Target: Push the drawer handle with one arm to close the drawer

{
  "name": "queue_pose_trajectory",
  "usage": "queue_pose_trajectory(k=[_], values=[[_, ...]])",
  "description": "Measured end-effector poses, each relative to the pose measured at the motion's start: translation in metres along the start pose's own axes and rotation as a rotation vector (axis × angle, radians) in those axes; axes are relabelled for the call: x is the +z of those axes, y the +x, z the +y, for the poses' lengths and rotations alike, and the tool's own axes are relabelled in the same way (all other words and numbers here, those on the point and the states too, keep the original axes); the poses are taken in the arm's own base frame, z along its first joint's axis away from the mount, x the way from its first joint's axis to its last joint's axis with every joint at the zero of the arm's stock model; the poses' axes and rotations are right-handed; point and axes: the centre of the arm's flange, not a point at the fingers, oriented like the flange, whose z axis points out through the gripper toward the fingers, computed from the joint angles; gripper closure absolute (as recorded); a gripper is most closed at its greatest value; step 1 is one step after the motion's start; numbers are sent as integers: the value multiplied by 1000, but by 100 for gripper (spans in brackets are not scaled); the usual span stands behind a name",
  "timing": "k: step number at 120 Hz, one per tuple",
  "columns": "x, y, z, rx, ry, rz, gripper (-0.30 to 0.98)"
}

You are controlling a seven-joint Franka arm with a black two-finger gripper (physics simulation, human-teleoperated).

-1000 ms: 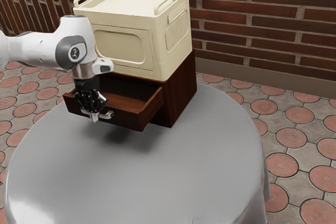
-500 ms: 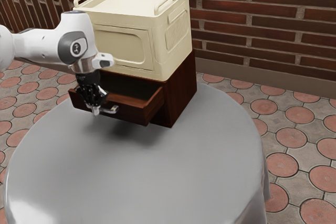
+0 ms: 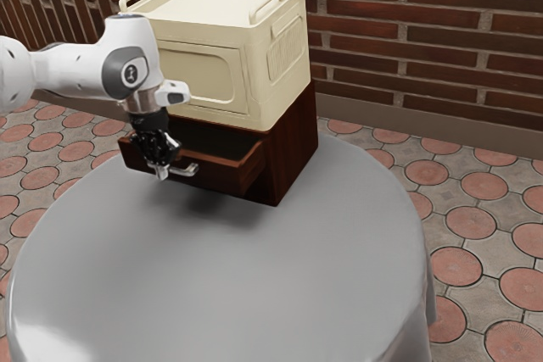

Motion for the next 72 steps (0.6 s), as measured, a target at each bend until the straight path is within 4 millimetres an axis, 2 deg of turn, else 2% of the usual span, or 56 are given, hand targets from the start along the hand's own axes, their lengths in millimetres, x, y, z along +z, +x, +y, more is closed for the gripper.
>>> queue_pose_trajectory(k=[72], values=[[-2,22,11,30,-9,27,79]])
